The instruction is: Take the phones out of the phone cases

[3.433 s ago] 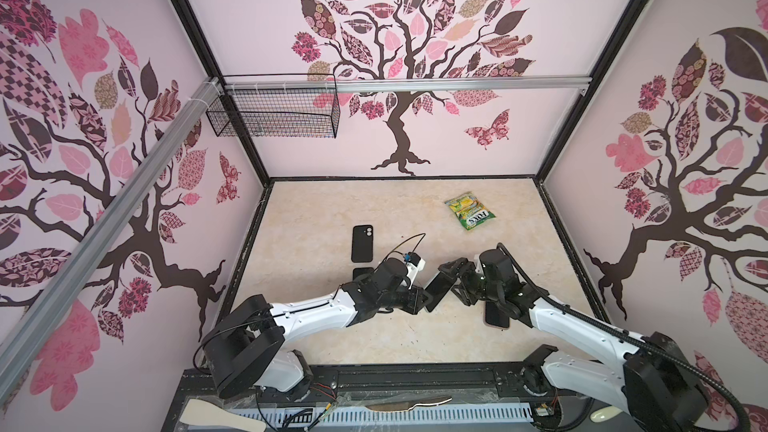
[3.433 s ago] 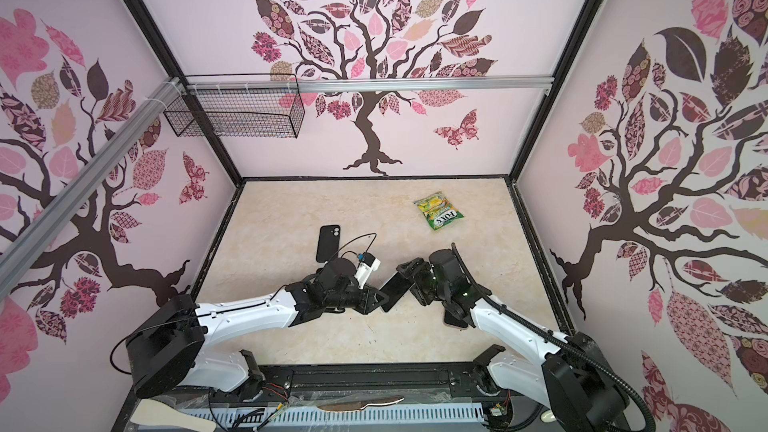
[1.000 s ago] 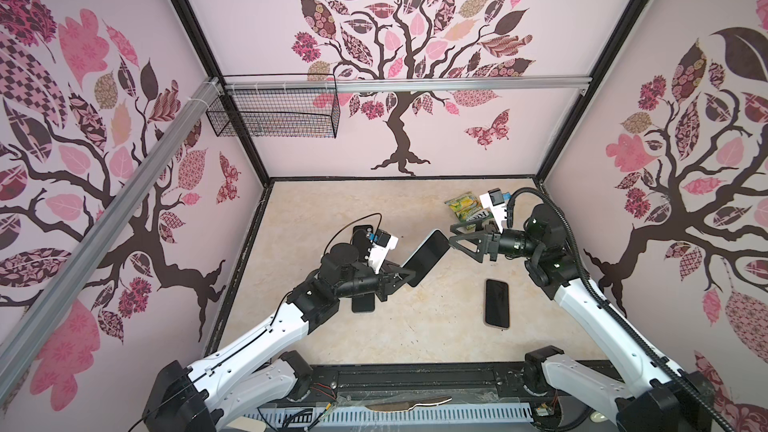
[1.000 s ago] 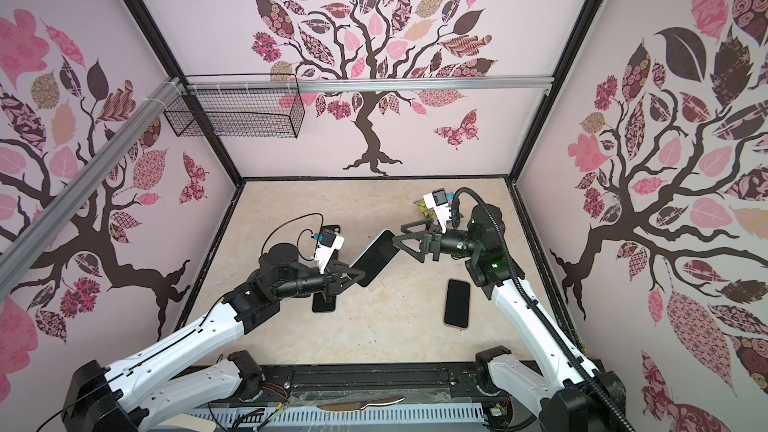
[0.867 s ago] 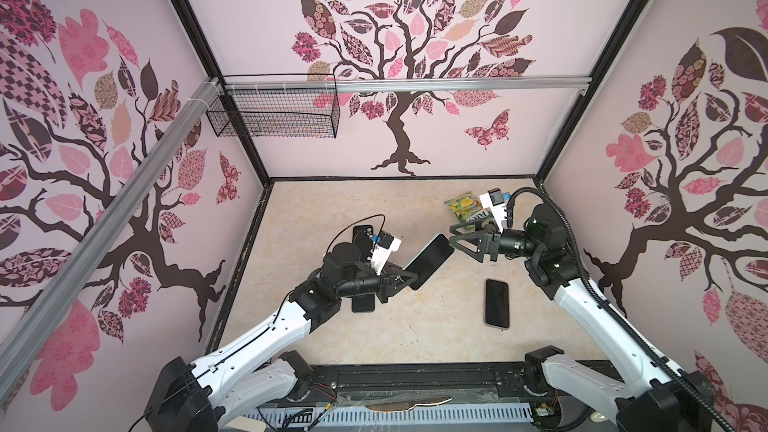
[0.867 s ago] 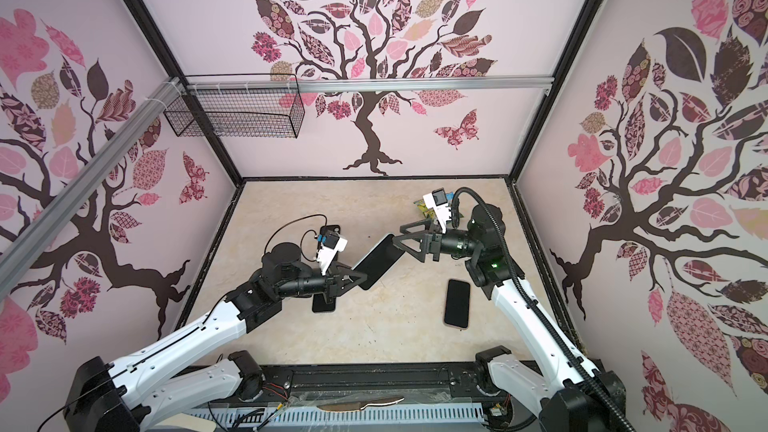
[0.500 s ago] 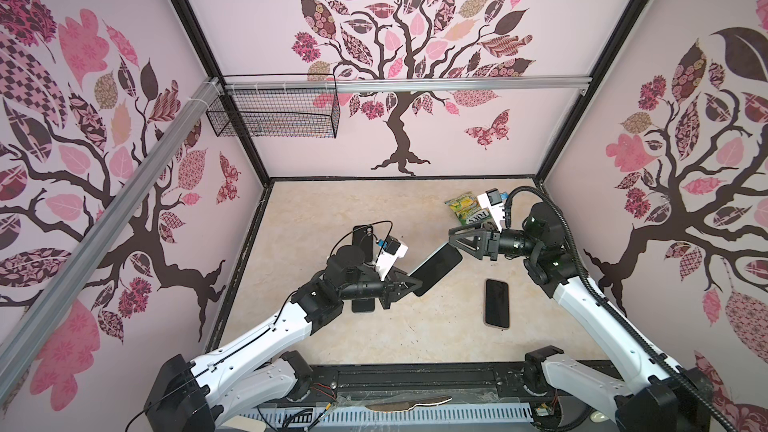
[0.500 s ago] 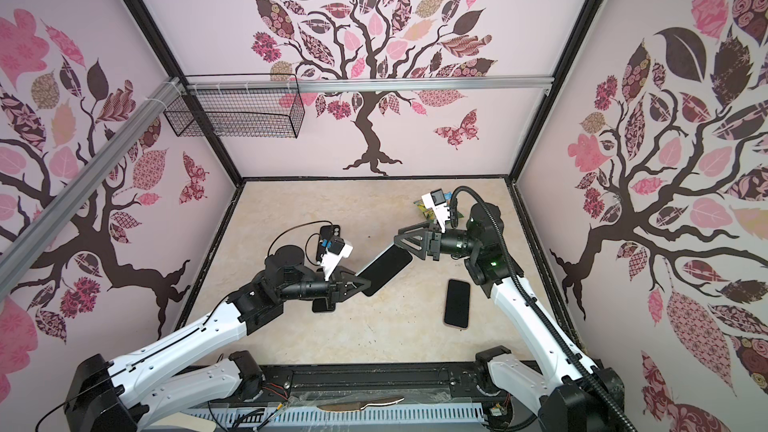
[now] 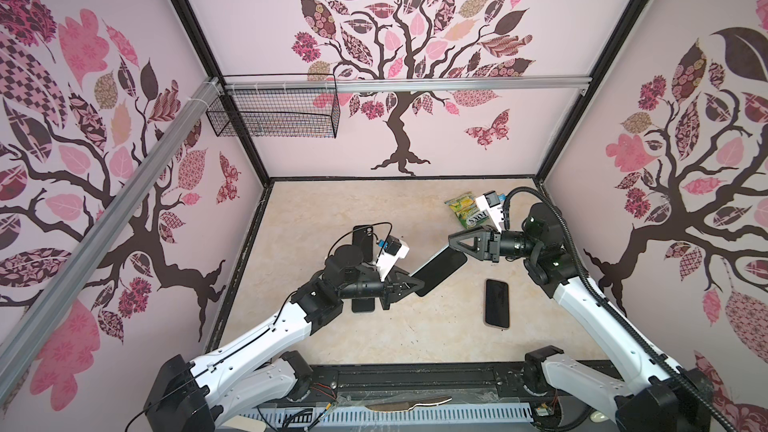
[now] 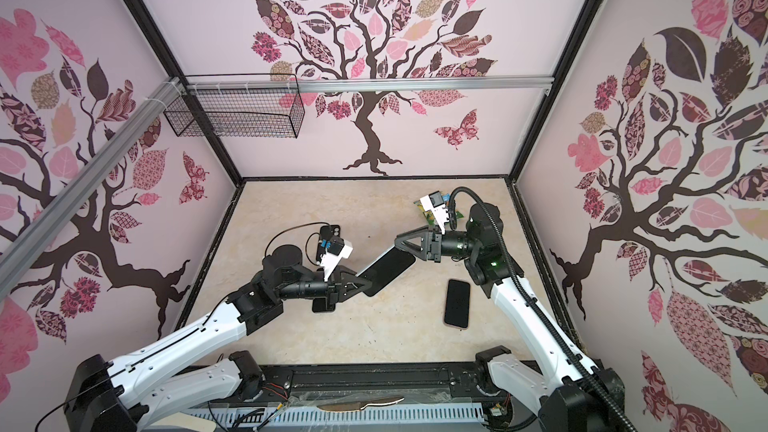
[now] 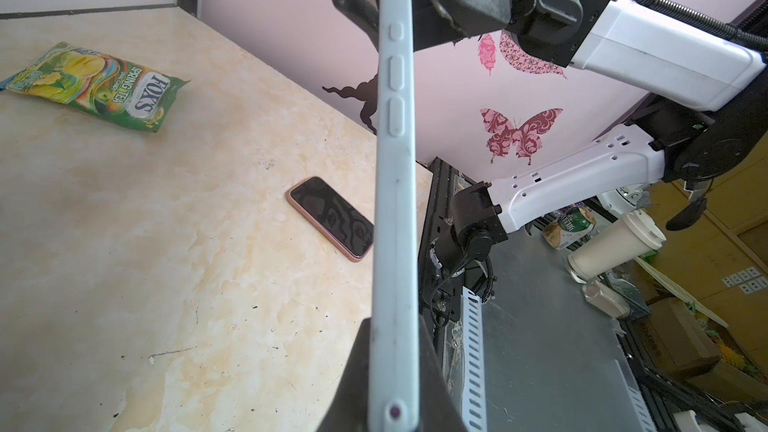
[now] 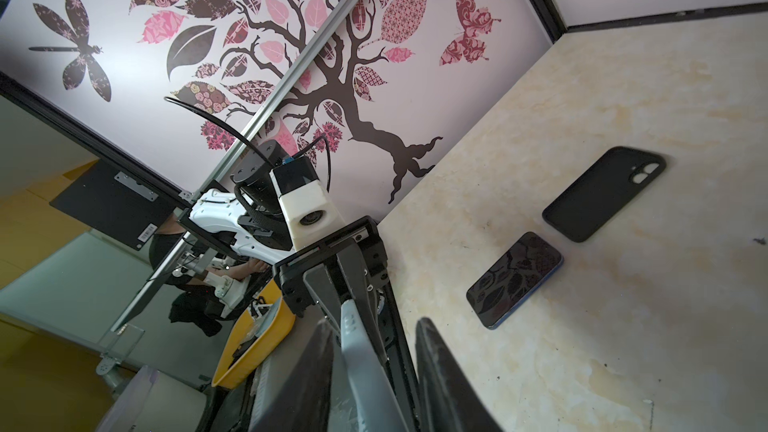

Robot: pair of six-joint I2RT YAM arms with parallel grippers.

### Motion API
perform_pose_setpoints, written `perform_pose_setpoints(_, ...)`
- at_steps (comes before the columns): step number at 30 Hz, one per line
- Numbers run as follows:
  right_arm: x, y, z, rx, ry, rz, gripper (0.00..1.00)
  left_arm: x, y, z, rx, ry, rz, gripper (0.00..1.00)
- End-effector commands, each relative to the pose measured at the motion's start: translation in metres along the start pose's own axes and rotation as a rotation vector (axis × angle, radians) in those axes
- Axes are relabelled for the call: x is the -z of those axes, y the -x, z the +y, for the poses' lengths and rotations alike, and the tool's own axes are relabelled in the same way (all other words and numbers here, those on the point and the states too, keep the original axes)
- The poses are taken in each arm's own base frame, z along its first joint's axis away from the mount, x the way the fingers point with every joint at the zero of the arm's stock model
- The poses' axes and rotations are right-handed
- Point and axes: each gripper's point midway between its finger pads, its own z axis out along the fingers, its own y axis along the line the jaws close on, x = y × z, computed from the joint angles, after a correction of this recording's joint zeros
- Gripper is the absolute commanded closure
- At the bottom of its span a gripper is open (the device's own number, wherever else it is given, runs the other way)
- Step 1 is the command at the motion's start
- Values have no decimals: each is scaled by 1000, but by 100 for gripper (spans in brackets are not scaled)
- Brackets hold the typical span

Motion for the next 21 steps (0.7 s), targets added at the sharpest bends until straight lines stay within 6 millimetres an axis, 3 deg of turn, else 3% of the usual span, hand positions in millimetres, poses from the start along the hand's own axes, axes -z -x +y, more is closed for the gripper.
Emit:
perform_pose_setpoints(1, 2, 8, 21, 26, 50, -5, 72, 6, 33, -21, -112, -52, -94, 100)
perform_pose_setpoints(11, 0, 4, 17, -60, 47, 6, 84, 4, 52, -18, -206, 6, -155, 100)
perform_pose_setpoints(21, 0, -2, 7, -155, 13, 19, 87, 11, 56, -14, -547, 91, -140, 100)
